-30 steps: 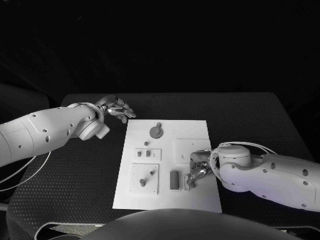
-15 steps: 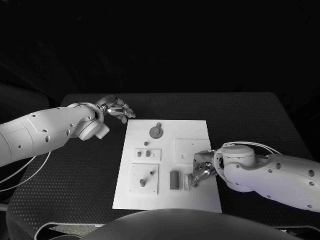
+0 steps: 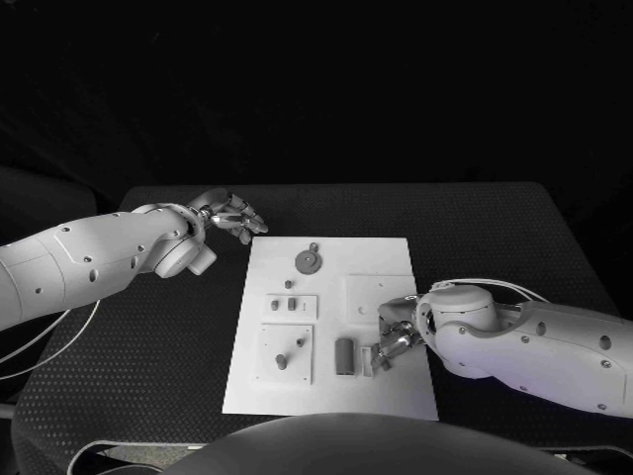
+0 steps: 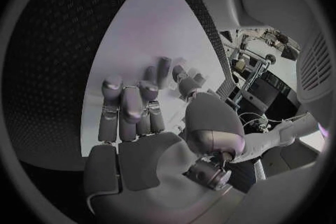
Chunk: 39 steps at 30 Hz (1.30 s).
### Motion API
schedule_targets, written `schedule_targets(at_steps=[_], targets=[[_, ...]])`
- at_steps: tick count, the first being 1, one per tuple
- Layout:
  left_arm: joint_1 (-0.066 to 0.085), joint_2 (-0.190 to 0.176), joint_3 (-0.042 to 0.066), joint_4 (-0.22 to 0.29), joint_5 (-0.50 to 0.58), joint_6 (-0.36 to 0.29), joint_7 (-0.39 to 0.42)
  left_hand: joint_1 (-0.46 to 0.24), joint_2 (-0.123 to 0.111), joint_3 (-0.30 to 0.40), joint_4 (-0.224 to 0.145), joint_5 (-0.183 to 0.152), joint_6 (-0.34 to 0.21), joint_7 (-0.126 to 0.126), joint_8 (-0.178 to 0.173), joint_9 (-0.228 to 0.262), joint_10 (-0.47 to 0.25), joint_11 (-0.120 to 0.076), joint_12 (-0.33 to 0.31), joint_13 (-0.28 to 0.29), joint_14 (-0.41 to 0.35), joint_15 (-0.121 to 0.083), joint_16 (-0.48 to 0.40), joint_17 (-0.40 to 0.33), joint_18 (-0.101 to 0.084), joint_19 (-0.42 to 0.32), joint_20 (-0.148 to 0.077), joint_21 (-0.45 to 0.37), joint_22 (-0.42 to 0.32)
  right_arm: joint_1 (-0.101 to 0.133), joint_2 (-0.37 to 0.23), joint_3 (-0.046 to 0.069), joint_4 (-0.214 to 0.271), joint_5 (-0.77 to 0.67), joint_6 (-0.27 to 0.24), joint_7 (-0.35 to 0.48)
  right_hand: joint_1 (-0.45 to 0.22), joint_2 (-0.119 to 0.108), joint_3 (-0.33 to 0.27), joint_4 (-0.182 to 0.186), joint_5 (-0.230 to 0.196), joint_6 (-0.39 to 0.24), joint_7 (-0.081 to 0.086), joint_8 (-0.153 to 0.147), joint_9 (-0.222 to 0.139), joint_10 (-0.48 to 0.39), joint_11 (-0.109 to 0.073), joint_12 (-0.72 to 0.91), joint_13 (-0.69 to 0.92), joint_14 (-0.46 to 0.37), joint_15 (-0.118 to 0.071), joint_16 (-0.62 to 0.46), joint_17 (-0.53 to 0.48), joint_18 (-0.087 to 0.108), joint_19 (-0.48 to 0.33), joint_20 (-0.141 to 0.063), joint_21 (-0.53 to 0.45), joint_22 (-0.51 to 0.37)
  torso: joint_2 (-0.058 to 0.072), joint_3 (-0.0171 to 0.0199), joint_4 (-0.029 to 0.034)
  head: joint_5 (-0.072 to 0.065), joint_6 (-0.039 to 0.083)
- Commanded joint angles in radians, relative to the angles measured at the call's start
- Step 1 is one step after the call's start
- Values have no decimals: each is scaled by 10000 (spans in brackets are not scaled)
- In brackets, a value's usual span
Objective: Assemble the parts on the task board
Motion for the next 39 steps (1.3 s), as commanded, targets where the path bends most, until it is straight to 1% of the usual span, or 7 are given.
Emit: schedule_targets(at_steps=[1, 5, 9, 12, 22, 31, 39], targets=[[9, 15, 3, 22, -22, 129, 47, -76, -5, 17, 31, 45, -84, -5, -16, 6, -83, -12, -13, -12, 46, 5, -70, 18, 102, -7, 83, -55, 16, -125, 36, -110, -197, -492, 815, -385, -213, 170, 27, 37, 57, -345, 287, -42, -1000, -71, -40, -51, 18, -67, 17, -39, 34, 450, -12, 32, -53, -4, 1, -9, 10, -9, 0], [9, 12, 3, 27, -22, 130, 39, -79, -3, 18, 33, 46, -83, -5, -16, 6, -83, -12, -13, -12, 47, 5, -72, 21, 102, -6, 82, -55, 17, -125, 117, -111, -254, -453, 996, -329, -458, 528, 94, 40, 58, -342, 278, -20, -1011, -72, -49, -41, 34, -48, 9, -11, 79, 450, -18, 13, -41, 13, 3, -8, 13, -16, 0], [9, 13, 3, 29, -26, 139, 20, -83, -2, 18, 35, 45, -83, -5, -16, 6, -83, -12, -13, -12, 47, 5, -75, 24, 102, -6, 83, -56, 18, -125, 180, -111, -275, -358, 1327, -223, -459, 1040, 266, -121, 58, -339, 271, 0, -1022, -72, -56, -28, 50, -56, 5, 3, 91, 450, -38, -6, -18, 44, 3, -6, 17, -18, 0], [9, 13, 3, 30, -30, 139, 13, -84, -4, 18, 35, 45, -84, -4, -16, 6, -84, -12, -13, -12, 47, 5, -77, 26, 102, -7, 83, -56, 18, -124, 185, -111, -282, -313, 1586, -170, -199, 1243, 799, -261, 59, -329, 272, 19, -1046, -72, -54, -30, 56, -69, 8, 2, 89, 450, -54, -10, -8, 63, 2, -5, 15, -19, 0], [10, 6, 2, 33, -34, 153, 1, -87, -4, 19, 36, 46, -86, -4, -17, 5, -85, -12, -14, -12, 48, 5, -84, 34, 103, -8, 82, -59, 20, -122, 112, -111, -284, 15, 1922, -70, 469, 1158, 1474, -372, 58, -282, 279, 108, -1068, -34, -39, -6, 75, -86, 34, 31, 96, 450, -84, 54, 118, 170, 1, 1, 4, -10, 0], [10, 0, 2, 43, -45, 144, -1, -90, -4, 21, 37, 46, -88, -4, -17, 5, -86, -11, -14, -12, 49, 5, -91, 41, 103, -8, 82, -60, 22, -122, 41, -111, -318, 4, 1873, -77, 897, 811, 1541, -372, 57, -326, 297, 142, -1082, -38, -21, -15, 74, -143, 51, 9, 30, 450, -112, 98, 155, 190, 0, 1, 3, -27, 0], [10, -10, 2, 43, -46, 141, -11, -94, -4, 22, 38, 45, -89, -3, -18, 5, -87, -11, -14, -12, 50, 5, -97, 49, 103, -8, 82, -62, 24, -122, 37, -111, -336, -36, 1819, -75, 897, 742, 1510, -359, 57, -337, 304, 146, -1086, -47, -14, -24, 72, -163, 57, -4, 4, 450, -116, 112, 151, 185, 3, -1, 5, -21, 0]])
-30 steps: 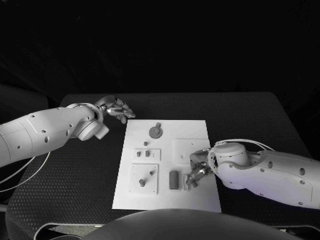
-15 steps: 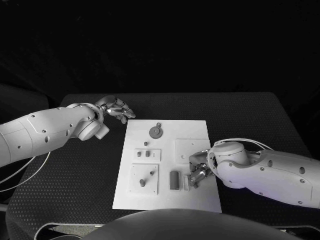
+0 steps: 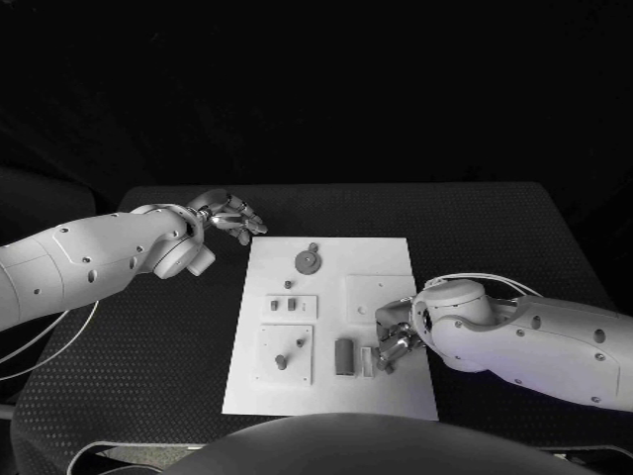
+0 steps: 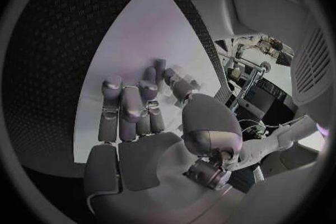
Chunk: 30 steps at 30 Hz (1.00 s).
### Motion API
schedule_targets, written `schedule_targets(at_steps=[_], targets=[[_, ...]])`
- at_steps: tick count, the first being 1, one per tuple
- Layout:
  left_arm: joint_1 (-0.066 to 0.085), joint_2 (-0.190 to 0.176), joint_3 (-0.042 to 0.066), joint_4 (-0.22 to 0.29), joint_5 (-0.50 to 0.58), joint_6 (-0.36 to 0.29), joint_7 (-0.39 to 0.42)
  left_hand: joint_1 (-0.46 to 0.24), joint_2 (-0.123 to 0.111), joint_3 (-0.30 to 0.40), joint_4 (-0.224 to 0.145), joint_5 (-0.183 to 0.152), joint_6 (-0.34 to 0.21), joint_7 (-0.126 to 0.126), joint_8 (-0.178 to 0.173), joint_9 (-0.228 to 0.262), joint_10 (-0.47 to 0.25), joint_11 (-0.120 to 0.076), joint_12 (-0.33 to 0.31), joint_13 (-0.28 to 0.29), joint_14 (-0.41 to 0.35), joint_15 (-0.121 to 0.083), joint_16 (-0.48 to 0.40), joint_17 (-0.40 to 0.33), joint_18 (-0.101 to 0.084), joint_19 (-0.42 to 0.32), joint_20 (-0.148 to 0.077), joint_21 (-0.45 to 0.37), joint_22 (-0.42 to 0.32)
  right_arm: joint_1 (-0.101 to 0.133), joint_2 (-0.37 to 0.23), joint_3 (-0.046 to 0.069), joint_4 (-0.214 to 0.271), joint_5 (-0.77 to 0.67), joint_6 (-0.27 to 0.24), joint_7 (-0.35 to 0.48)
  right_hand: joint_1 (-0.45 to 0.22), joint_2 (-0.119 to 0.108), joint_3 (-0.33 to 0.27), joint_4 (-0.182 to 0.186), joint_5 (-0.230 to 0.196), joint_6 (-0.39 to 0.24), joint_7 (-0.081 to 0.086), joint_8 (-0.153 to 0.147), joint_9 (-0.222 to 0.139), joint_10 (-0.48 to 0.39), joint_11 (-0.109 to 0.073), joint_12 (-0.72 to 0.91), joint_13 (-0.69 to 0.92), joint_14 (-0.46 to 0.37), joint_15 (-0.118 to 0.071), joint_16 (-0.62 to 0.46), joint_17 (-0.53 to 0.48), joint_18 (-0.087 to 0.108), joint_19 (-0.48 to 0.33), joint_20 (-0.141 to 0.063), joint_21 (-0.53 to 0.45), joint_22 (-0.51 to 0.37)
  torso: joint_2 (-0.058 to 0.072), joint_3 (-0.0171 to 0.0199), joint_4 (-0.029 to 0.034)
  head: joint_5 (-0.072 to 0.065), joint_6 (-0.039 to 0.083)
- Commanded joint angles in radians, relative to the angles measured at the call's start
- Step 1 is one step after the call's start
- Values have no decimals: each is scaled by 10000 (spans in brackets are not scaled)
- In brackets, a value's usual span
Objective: Assemble the parts on the task board
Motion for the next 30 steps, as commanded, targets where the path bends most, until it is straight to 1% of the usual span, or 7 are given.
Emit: schedule_targets(at_steps=[1, 7, 14, 21, 22, 23, 30], targets=[[9, 4, 4, 29, -35, 119, 38, -94, -4, 22, 38, 45, -90, -3, -18, 5, -87, -11, -14, -12, 51, 5, -59, 11, 173, 6, 68, -62, 10, -187, -73, -185, -186, -215, 806, -500, 17, -140, 6, 6, -20, -299, 263, -63, -764, -14, 23, -26, 7, -97, -14, -9, -21, 431, -45, 43, 53, 106, 0, -3, 0, 5, 0], [9, 12, 3, 33, -36, 119, 42, -99, -3, 23, 41, 46, -91, -2, -18, 5, -87, -11, -14, -12, 52, 5, -63, 16, 172, 7, 68, -63, 12, -187, -5, -185, -208, -565, 880, -528, -116, -228, -70, 42, -20, -305, 269, -47, -771, -25, 29, -40, 1, -94, -6, -14, -16, 431, -38, 70, 35, 84, 0, -4, 6, -23, 0], [9, 1, 3, 35, -47, 115, 31, -100, 0, 25, 42, 46, -90, -3, -17, 6, -87, -11, -14, -12, 54, 5, -67, 22, 173, 8, 68, -64, 13, -187, -123, -185, -256, 303, 534, -416, 397, 453, 407, -6, -18, -180, 213, 48, -758, 29, -23, -24, -1, 2, -38, 44, 84, 431, -20, 35, 50, 83, -1, -7, 8, -32, 0], [9, 2, 3, 40, -49, 129, 19, -99, -2, 27, 40, 46, -90, -3, -17, 6, -87, -11, -13, -11, 55, 5, -71, 27, 174, 8, 67, -65, 15, -187, -290, -185, -282, 1402, 23, -367, 473, 547, 621, -10, -18, -2, 151, 155, -749, 92, -83, -18, -10, 99, -72, 94, 165, 431, 13, 54, 104, 104, -1, -3, 4, -29, 0], [9, 0, 3, 40, -50, 127, 18, -99, -2, 27, 40, 46, -91, -3, -17, 6, -87, -11, -13, -11, 56, 4, -71, 28, 174, 8, 67, -65, 15, -187, -329, -184, -271, 1535, -56, -379, 535, 527, 1124, 44, 2132, 24, 229, 163, -761, 84, -132, -34, -17, 87, -78, 96, 168, 345, -44, 67, 83, 99, -1, -3, 5, -30, 0], [9, -1, 3, 39, -52, 129, 16, -99, -2, 28, 40, 46, -91, -3, -17, 6, -87, -12, -13, -11, 56, 4, -72, 28, 174, 8, 67, -65, 15, -187, -378, -184, -266, 1682, -129, -384, 302, 622, 1122, -6, 2499, 65, 171, 178, -797, 133, -71, -25, -23, 134, -52, 102, 165, 388, 42, 102, 145, 112, 0, -3, 5, -33, 0], [9, -2, 3, 45, -56, 132, 10, -96, -4, 31, 37, 46, -90, -4, -17, 6, -87, -12, -13, -11, 58, 4, -78, 36, 174, 8, 66, -67, 18, -126, -709, -179, -200, 2733, -825, -358, 231, 659, 1219, -10, 2529, 118, 146, 206, -836, 159, -87, -26, -28, 175, -56, 103, 174, 431, 71, 126, 174, 119, -1, -1, -6, -21, 0]])
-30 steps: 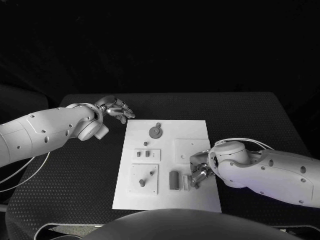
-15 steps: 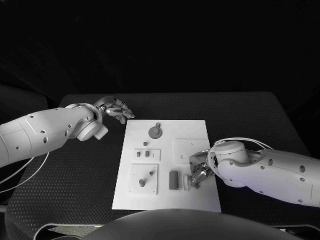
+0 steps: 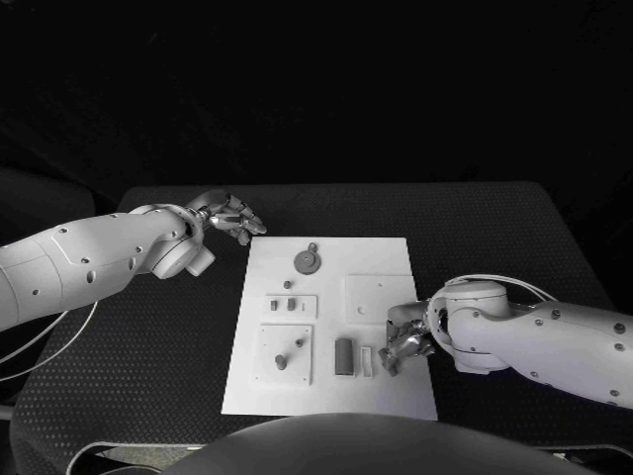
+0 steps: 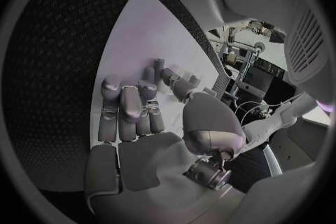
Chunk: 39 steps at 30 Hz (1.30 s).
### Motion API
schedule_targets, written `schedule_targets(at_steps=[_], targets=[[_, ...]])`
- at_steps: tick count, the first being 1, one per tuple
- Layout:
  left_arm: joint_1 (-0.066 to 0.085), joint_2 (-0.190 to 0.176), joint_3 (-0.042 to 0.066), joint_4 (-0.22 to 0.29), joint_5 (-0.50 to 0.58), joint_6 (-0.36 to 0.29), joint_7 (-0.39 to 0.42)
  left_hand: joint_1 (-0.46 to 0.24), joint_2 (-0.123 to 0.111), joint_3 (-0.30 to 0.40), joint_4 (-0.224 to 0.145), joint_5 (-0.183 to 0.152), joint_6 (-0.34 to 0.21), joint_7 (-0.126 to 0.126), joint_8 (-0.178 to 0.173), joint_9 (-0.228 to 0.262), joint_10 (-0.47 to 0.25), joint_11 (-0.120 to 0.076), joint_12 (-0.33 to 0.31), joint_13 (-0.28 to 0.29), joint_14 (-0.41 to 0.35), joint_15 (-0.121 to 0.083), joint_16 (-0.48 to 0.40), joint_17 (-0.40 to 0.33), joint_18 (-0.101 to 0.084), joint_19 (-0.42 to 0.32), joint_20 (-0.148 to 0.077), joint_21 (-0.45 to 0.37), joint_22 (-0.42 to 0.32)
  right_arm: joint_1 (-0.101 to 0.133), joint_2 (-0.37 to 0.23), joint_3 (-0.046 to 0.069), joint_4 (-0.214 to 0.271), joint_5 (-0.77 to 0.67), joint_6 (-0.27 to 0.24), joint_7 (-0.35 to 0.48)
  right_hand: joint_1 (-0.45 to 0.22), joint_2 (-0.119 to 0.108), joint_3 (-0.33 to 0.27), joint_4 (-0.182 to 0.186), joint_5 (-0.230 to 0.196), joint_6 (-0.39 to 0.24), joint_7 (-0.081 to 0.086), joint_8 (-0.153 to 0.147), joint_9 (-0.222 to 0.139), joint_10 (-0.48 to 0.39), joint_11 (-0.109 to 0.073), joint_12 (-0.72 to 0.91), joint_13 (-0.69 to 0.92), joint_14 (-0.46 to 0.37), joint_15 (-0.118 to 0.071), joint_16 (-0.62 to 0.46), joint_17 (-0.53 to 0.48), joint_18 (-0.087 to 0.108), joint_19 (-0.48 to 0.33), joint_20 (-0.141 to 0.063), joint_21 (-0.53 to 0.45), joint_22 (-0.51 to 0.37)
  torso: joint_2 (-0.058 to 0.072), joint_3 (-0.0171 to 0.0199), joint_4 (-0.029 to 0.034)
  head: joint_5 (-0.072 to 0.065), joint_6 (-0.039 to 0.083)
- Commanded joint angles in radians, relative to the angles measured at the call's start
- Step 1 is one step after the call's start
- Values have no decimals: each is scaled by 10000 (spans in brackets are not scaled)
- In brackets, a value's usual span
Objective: Assemble the parts on the task board
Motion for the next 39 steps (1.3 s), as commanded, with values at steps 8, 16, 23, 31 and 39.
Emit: schedule_targets(at_steps=[8, 16, 23, 31, 39], targets=[[9, 2, 3, 34, -47, 124, 21, -93, -8, 33, 33, 46, -91, -4, -17, 6, -88, -12, -13, -11, 59, 4, -48, 25, 105, 8, 65, -69, 14, -57, -229, -146, -92, 2065, -1233, -544, 176, 280, 511, -300, 1365, 48, 43, 61, 36, 96, -17, -26, -11, 53, -22, 37, -33, 363, 71, 6, 64, 121, 0, 1, -8, -4, 0], [10, -4, 3, 34, -48, 109, 19, -90, -11, 36, 29, 46, -90, -4, -16, 7, -88, -12, -13, -11, 61, 4, -53, 33, 105, 9, 65, -70, 16, -51, -205, -147, -115, 3513, -1847, -623, 158, 253, 523, -302, 1356, 58, 40, 68, 26, 99, -21, -27, -11, 62, -27, 35, -27, 363, 76, 8, 67, 119, -2, 2, -2, -20, 0], [11, -2, 3, 52, -48, 115, 16, -89, -14, 37, 27, 45, -89, -5, -15, 7, -87, -12, -13, -11, 62, 4, -58, 38, 105, 9, 65, -71, 18, -51, -14, -151, -295, 3437, -1354, -763, 130, 252, 546, -299, 1289, 33, 46, 56, -2, 101, -16, -31, -12, 54, -33, 21, -51, 363, 80, 10, 67, 115, -3, -6, -5, -49, 0], [11, -3, 3, 49, -48, 116, 16, -89, -18, 37, 24, 46, -89, -5, -15, 8, -87, -12, -12, -10, 64, 4, -63, 46, 105, 10, 66, -73, 20, -51, 73, -152, -316, 3009, -1226, -758, 71, 218, 555, -297, 1190, 4, 60, 44, -40, 85, -2, -41, -11, 34, -32, 4, -75, 363, 73, 17, 62, 110, 1, 7, 4, -43, 0], [11, 0, 3, 52, -49, 113, 22, -85, -14, 41, 23, 46, -88, -6, -13, 8, -86, -13, -12, -10, 66, 3, -68, 52, 106, 11, 65, -73, 22, -52, 48, -152, -241, 2557, -1200, -792, -86, -155, 460, -275, 1119, -2, 66, 55, -87, 75, 6, -50, -10, 27, -29, -10, -90, 363, 87, 31, 58, 96, -3, 2, -4, -30, 0]])
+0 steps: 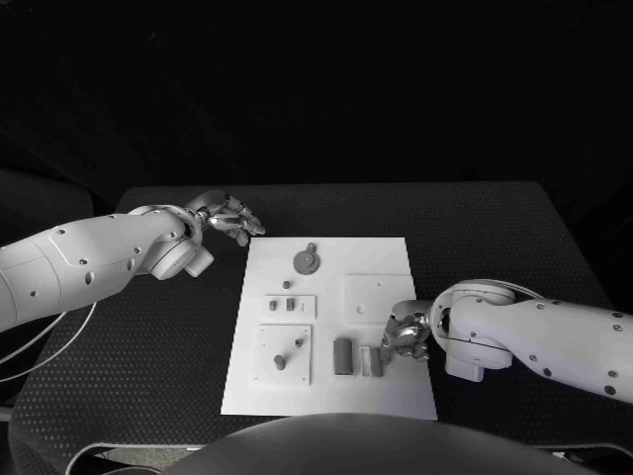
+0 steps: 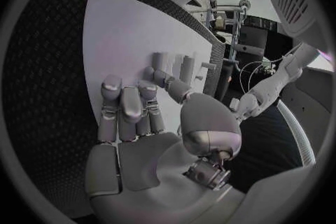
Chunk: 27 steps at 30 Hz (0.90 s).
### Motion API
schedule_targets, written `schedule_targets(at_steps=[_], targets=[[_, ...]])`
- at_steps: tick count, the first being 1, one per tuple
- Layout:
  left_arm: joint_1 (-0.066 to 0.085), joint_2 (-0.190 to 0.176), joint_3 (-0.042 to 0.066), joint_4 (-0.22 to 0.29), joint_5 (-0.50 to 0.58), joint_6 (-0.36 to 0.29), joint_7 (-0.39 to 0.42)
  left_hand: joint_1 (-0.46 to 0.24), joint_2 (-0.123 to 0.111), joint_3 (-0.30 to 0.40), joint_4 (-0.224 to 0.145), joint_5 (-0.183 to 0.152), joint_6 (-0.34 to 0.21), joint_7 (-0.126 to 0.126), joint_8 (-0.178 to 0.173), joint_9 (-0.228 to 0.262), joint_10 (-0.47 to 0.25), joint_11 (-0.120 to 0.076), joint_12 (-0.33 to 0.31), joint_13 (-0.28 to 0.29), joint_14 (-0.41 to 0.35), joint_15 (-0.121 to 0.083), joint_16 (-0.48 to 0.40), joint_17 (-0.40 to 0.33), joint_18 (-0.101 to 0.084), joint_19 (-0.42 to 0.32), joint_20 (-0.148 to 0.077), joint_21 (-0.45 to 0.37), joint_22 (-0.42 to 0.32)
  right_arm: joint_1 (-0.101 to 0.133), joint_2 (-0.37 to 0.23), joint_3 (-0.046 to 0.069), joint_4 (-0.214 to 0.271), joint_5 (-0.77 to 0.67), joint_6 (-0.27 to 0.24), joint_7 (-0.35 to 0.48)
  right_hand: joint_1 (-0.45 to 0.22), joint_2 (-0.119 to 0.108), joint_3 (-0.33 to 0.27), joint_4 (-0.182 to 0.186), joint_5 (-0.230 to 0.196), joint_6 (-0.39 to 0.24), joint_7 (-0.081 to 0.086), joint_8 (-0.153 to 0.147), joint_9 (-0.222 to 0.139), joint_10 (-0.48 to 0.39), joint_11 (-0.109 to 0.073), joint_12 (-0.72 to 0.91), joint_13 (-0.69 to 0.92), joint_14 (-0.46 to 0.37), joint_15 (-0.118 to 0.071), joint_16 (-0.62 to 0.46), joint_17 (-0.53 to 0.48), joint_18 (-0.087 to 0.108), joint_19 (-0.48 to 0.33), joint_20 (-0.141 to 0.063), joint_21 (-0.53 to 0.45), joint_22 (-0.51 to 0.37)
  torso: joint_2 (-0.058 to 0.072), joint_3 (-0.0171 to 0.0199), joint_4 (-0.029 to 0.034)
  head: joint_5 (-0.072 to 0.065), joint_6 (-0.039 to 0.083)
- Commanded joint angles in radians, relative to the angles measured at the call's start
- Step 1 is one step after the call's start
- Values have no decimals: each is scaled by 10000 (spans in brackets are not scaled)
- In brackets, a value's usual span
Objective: Assemble the parts on the task board
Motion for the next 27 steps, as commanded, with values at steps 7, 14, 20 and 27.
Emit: schedule_targets(at_steps=[7, 14, 20, 27], targets=[[11, 4, 4, 25, -32, 109, 48, -83, -14, 43, 20, 46, -86, -6, -12, 9, -85, -13, -11, -10, 69, 3, -73, 21, 176, 13, 65, -34, 19, -56, 24, -43, 60, -827, 314, -176, -778, -1206, -324, 380, -49, -108, 69, -32, -162, -17, 62, -106, -26, -56, -69, -83, -109, 351, 142, 24, -51, -9, 3, 4, -2, 4, 0], [11, 7, 4, 34, -35, 122, 49, -80, -14, 45, 18, 46, -85, -7, -11, 9, -84, -13, -11, -9, 71, 2, -76, 27, 177, 14, 65, -34, 21, -56, 127, -43, 21, -1502, 503, -233, -1516, -1743, -258, 978, -54, -134, 66, 6, -262, -57, 52, -105, -7, -58, -82, -86, -82, 351, 174, -37, -110, -50, 2, -3, -3, -4, 0], [11, 2, 4, 38, -36, 126, 46, -80, -12, 46, 17, 46, -84, -7, -10, 10, -83, -14, -10, -9, 73, 2, -80, 33, 177, 15, 65, -35, 22, -55, 243, -42, -20, -1751, 938, -329, -1728, -1606, -215, 1088, -60, -150, 64, 31, -286, -75, 47, -103, 2, -74, -89, -85, -85, 351, 166, -64, -107, -39, 0, -3, 4, -11, 0], [11, -6, 4, 44, -41, 148, 22, -81, -11, 47, 17, 45, -83, -7, -9, 10, -82, -14, -9, -8, 75, 2, -84, 39, 176, 17, 65, -35, 25, -56, 408, -42, -50, -1750, 1062, -324, -1780, -1592, -214, 1081, -61, -138, 60, 49, -288, -83, 46, -102, 6, -62, -87, -73, -51, 351, 158, -67, -103, -31, 2, -2, 8, -15, 0]])
